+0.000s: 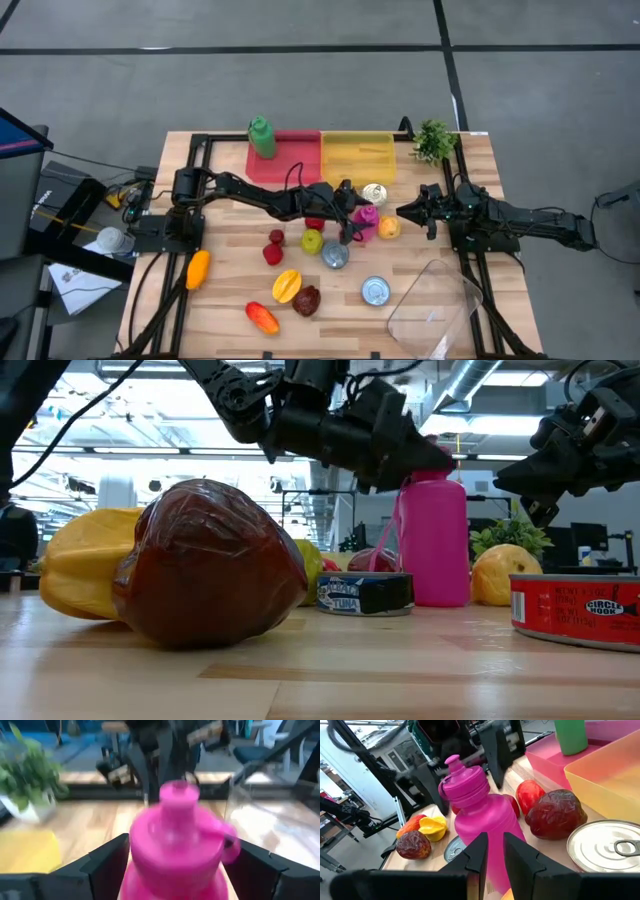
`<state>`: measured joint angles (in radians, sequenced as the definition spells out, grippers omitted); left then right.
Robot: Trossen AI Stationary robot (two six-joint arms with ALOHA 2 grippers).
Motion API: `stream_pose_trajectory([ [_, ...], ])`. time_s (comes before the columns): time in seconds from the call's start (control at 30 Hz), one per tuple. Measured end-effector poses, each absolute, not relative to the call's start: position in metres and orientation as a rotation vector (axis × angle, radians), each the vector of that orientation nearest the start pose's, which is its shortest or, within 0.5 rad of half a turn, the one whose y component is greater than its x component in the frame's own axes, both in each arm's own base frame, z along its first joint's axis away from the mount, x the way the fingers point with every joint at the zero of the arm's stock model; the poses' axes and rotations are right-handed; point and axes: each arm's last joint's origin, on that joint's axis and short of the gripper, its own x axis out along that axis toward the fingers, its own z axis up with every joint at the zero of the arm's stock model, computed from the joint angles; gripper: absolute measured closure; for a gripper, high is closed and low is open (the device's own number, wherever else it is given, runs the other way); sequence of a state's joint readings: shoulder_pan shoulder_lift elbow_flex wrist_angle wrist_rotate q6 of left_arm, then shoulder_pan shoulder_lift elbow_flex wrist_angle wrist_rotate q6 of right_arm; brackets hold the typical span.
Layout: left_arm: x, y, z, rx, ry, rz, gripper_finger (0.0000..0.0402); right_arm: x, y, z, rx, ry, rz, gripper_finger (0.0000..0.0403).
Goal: Pick & Place Food Item
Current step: Put the pink tumbler into the pink bin
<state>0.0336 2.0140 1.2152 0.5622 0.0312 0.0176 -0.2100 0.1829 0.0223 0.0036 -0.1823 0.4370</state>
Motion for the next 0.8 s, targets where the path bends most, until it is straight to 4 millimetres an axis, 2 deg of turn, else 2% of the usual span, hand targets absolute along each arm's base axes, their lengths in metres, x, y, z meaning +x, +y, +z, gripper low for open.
stream_pose_trajectory([
  [0.57,0.4413,0.0137,0.1874,0.01,0.219,0.0,0.0181,0.1056,-0.0171,0.1563,0.467,0.147,-0.061,0.0345],
  [0.8,0.4401,0.0075,0.1941,0.015,0.202,0.011,0.0185,0.1056,-0.0172,0.1563,0.467,0.148,-0.062,0.0345],
])
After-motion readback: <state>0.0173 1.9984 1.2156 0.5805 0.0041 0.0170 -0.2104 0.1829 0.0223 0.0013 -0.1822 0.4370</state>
